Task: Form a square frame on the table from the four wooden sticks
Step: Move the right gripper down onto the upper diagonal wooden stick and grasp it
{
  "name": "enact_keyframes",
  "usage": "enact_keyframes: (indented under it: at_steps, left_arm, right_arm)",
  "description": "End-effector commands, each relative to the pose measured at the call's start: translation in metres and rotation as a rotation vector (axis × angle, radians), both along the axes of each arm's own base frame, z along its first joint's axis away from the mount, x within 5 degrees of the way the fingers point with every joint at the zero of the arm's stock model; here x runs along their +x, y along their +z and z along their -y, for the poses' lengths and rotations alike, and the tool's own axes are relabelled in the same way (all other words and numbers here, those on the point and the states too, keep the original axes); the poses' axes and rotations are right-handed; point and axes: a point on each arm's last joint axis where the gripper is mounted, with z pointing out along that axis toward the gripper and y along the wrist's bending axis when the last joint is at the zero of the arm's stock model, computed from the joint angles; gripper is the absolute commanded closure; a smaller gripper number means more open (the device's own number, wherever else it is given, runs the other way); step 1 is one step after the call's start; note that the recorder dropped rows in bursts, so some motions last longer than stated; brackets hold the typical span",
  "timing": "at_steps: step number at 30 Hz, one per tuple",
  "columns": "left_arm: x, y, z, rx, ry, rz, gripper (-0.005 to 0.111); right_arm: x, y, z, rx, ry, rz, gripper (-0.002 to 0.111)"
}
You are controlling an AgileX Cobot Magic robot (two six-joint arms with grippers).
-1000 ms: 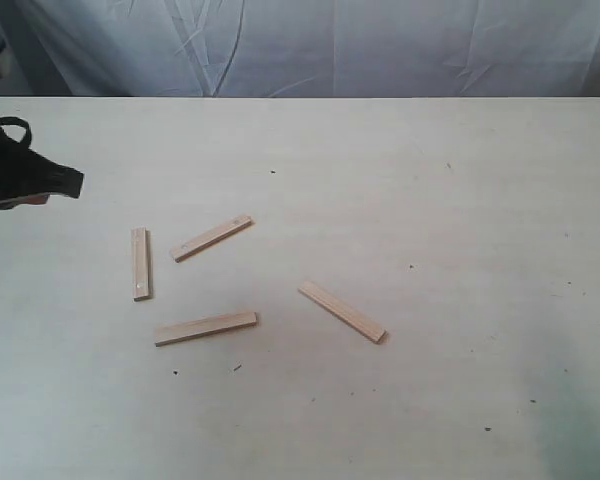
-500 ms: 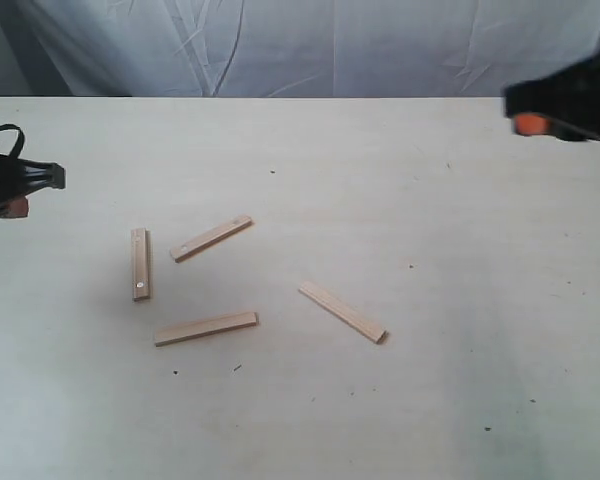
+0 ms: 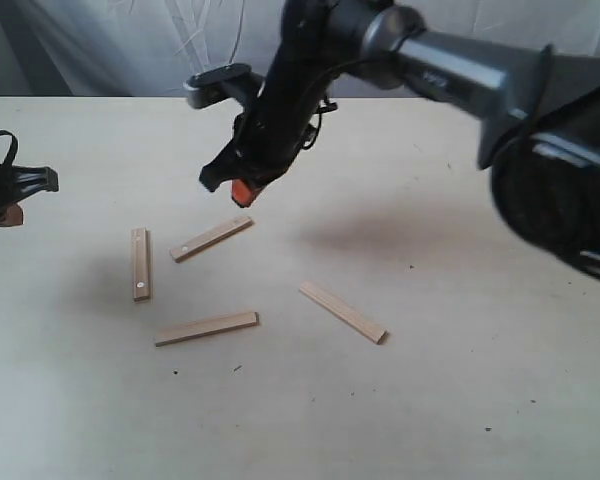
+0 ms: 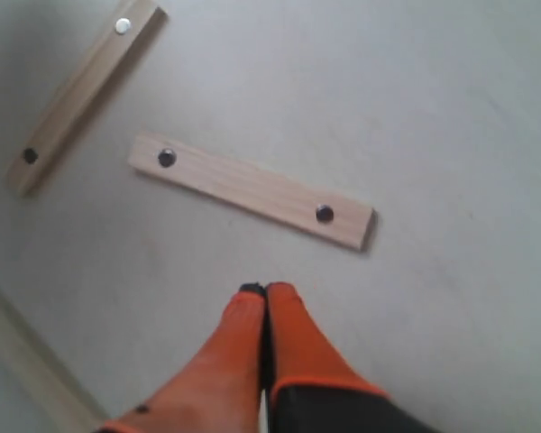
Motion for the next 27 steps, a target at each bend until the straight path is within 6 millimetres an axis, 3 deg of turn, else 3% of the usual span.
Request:
enact_keyframes:
  at_steps: [1, 4, 15, 23, 27]
  left_arm:
    - [0.004, 0.001, -0.002, -0.002, 0.018, 0.033, 0.107]
    - [0.004, 0.002, -0.002, -0.001, 0.018, 0.036, 0.107]
    - [0.004, 0.002, -0.001, -0.019, 0.036, 0.045, 0.107]
    - [0.004, 0.002, -0.001, -0.02, 0.037, 0.045, 0.107]
    - [0.004, 0.002, -0.001, -0.022, 0.036, 0.039, 0.107]
  right_arm:
    - [0.001, -0.014, -0.027, -0.059, -0.014, 0.039, 0.109]
    - [0.002, -0.026, -0.035, -0.038, -0.039, 0.061, 0.109]
    - [0.009, -0.05, -0.035, -0.062, -0.09, 0.079, 0.109]
    - [0.017, -0.061, -0.02, -0.186, -0.234, 0.086, 0.109]
    - [0.028, -0.062, 0.001, -0.239, -0.363, 0.057, 0.109]
